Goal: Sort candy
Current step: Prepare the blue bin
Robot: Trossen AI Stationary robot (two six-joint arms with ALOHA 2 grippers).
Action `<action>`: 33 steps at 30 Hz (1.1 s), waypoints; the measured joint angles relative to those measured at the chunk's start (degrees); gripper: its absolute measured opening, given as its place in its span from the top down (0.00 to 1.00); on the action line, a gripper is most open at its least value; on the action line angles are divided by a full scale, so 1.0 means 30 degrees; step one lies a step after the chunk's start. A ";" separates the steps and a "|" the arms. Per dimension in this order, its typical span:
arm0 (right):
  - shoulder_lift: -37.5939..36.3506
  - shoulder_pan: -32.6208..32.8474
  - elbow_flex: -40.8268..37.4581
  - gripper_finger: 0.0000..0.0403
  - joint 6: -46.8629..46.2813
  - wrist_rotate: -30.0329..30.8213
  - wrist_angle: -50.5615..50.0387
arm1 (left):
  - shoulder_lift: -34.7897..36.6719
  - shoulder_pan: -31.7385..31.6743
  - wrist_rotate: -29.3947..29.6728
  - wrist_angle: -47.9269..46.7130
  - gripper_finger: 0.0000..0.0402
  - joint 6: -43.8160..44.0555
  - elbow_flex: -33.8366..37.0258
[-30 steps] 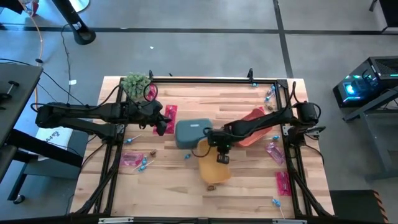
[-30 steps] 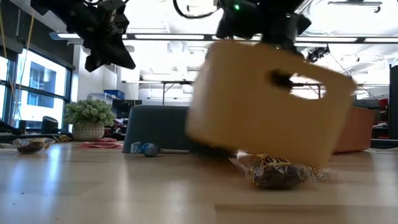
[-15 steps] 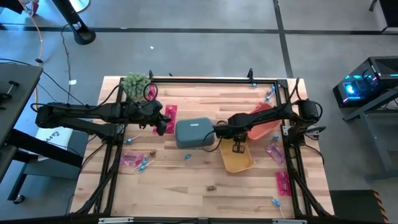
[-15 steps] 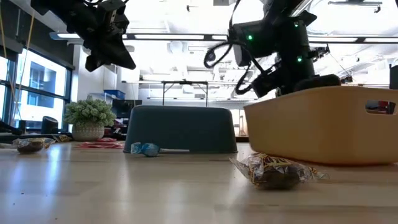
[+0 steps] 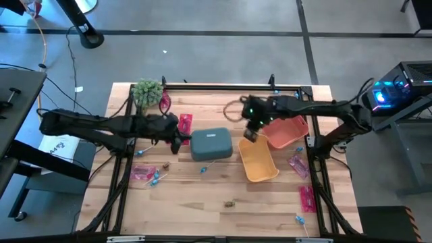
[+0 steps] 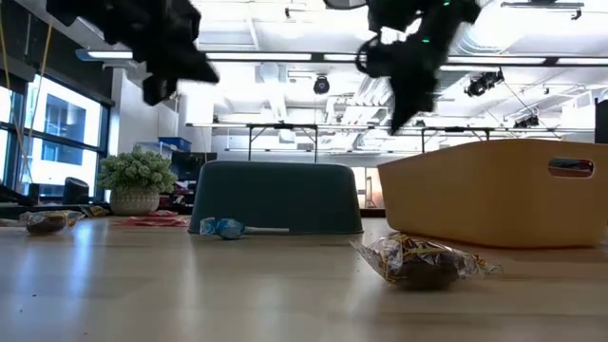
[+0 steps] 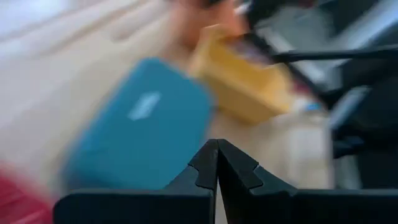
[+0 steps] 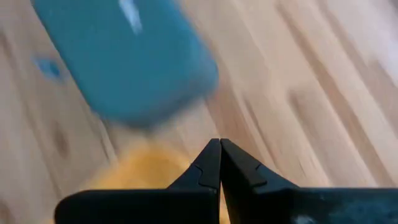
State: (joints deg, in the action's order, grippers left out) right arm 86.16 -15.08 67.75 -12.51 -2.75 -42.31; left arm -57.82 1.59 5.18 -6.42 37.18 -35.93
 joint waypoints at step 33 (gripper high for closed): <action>0.8375 -0.2736 0.3147 1.00 -0.2312 -0.8390 0.6916 | -1.2621 -0.0351 0.0727 0.0334 1.00 0.4058 -0.2452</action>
State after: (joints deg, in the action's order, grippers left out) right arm 111.29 -23.29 77.19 -19.45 -27.92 -21.56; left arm -95.68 0.54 7.36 -5.42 49.36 -43.29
